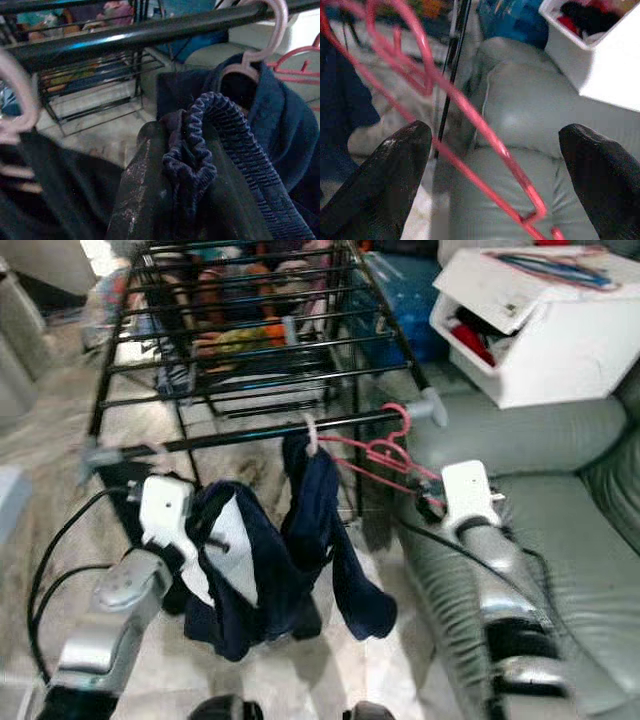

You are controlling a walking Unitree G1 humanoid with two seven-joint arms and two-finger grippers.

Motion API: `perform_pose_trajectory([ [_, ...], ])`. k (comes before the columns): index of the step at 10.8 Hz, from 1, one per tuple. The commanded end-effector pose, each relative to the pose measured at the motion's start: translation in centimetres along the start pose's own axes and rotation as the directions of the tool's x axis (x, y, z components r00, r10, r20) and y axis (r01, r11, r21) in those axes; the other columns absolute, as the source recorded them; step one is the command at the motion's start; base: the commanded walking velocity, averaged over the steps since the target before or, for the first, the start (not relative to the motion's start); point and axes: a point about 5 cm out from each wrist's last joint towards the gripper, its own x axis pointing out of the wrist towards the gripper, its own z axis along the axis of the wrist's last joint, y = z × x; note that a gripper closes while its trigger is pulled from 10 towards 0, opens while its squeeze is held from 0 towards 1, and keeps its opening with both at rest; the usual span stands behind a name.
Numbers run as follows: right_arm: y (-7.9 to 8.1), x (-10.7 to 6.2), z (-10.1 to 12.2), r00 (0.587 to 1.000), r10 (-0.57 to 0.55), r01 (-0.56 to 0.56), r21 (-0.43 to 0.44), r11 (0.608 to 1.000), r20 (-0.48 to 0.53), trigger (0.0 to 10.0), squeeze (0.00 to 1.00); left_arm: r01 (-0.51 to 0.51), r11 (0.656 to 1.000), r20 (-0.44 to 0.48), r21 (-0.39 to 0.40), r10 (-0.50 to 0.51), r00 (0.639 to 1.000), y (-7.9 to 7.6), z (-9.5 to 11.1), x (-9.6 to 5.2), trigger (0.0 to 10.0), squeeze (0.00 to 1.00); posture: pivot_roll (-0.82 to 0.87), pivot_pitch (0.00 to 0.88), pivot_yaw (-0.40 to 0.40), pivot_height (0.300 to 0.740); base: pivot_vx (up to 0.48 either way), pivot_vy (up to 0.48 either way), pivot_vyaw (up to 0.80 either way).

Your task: Hang hanger

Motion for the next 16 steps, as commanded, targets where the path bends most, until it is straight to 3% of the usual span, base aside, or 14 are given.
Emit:
perform_pose_trajectory([
  [1,0.3,0.5,0.7,0.996,0.085,-0.084,-0.053,0.995,0.02,10.0,0.0,0.001,1.0,0.021,0.021,-0.001,1.0,0.2,0.8,-0.2,10.0,0.0,0.01,0.079,0.049,0.74,0.0,0.0,0.0],
  [3,0.0,1.5,2.1,0.974,0.225,-0.22,-0.204,0.954,0.001,10.0,0.0,0.023,0.999,0.005,0.035,-0.023,1.0,0.2,0.9,-0.4,10.0,0.0,0.02,0.097,0.056,0.74,0.0,0.0,0.0],
  [6,-1.6,2.8,4.4,0.977,0.213,-0.202,-0.285,0.937,0.007,10.0,0.0,0.014,0.999,-0.014,0.036,-0.013,1.0,0.4,0.8,-1.5,10.0,0.0,0.05,0.116,0.05,0.74,0.0,0.0,0.0],
  [10,-1.8,3.6,5.2,0.965,0.252,-0.262,-0.289,0.921,-0.071,10.0,0.0,0.016,0.999,-0.045,0.042,-0.014,0.999,0.5,0.8,-2.6,10.0,0.0,0.08,0.153,0.055,0.74,0.0,0.0,0.0],
  [11,-1.9,3.8,5.3,0.965,0.246,-0.262,-0.278,0.924,-0.09,2.4,0.0,0.019,0.999,-0.049,0.043,-0.017,0.999,0.4,0.9,-2.7,10.0,0.0,0.09,0.154,0.054,0.74,0.0,0.0,0.0],
  [12,-1.9,4.0,5.3,0.967,0.23,-0.25,-0.245,0.937,-0.109,0.0,0.0,0.022,0.999,-0.053,0.043,-0.02,0.998,0.4,0.9,-2.7,10.0,0.0,0.09,0.15,0.052,0.74,0.0,0.0,0.0],
  [13,-1.8,4.0,5.2,0.957,0.256,-0.279,-0.204,0.938,-0.136,0.0,0.0,0.023,0.999,-0.054,0.045,-0.021,0.998,0.4,0.9,-2.7,10.0,0.0,0.09,0.15,0.052,0.74,0.0,0.0,0.0],
  [16,-2.0,3.8,4.9,0.938,0.299,-0.332,-0.206,0.921,-0.176,0.0,0.0,0.034,0.998,-0.069,0.048,-0.03,0.997,0.2,0.6,-2.6,10.0,0.0,0.08,0.136,0.052,0.74,0.0,0.0,0.0],
])
